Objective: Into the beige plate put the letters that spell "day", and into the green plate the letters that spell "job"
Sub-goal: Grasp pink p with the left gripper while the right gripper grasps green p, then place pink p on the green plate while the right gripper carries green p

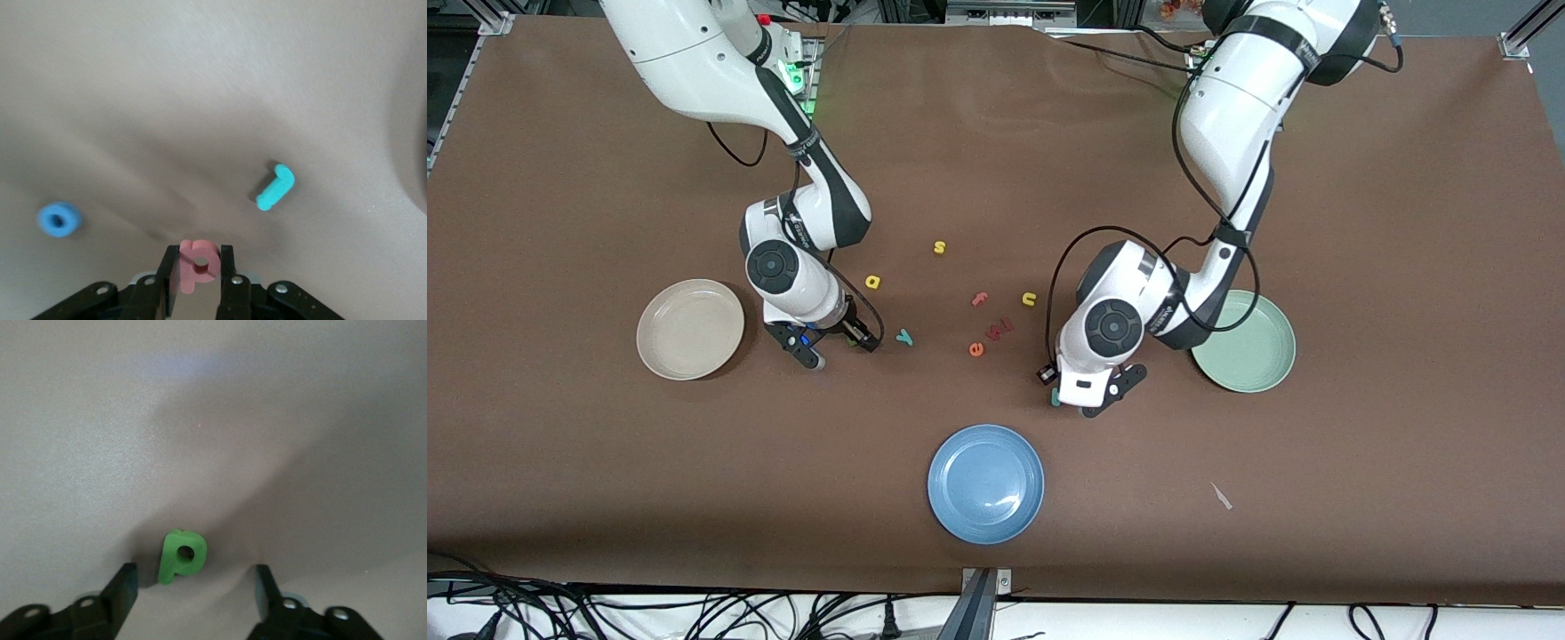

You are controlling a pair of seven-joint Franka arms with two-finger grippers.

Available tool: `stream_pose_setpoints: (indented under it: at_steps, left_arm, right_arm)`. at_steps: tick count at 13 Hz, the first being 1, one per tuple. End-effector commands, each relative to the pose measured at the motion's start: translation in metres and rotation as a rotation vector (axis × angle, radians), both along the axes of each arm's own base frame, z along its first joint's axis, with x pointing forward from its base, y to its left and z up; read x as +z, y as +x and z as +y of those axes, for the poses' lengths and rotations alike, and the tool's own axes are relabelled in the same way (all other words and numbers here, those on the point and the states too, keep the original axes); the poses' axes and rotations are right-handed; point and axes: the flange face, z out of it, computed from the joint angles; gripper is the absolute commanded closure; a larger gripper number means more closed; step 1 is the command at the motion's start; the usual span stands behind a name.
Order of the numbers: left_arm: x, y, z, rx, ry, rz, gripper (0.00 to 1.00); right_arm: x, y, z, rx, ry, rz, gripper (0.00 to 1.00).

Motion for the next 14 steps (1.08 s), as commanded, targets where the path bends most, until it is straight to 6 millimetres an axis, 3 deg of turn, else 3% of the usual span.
stream_pose_setpoints:
  at_steps: [1, 3, 4, 7, 11, 14]
  left_arm:
    - [0.041, 0.007, 0.031, -0.119, 0.006, 0.026, 1.0]
    - [0.066, 0.005, 0.053, -0.224, 0.017, 0.08, 1.0]
    - [0.068, 0.005, 0.062, -0.267, 0.021, 0.101, 1.0]
    - [0.086, 0.016, 0.123, -0.386, -0.017, 0.122, 1.0]
    - [0.075, 0.02, 0.193, -0.49, -0.051, 0.154, 1.0]
    - [0.065, 0.018, 0.226, -0.56, 0.009, 0.182, 1.0]
  right_arm:
    - [-0.001, 0.005, 0.002, -0.008, -0.003, -0.012, 0.32]
    - [0.0, 0.005, 0.003, -0.008, -0.002, -0.014, 0.38]
    - [0.0, 0.006, 0.002, -0.008, -0.002, -0.014, 0.4]
    - [0.001, 0.009, 0.003, -0.005, 0.0, -0.02, 0.46]
    - [0.001, 0.012, -0.001, 0.002, 0.001, -0.022, 0.5]
    - [0.0, 0.012, -0.003, 0.002, 0.0, -0.021, 0.51]
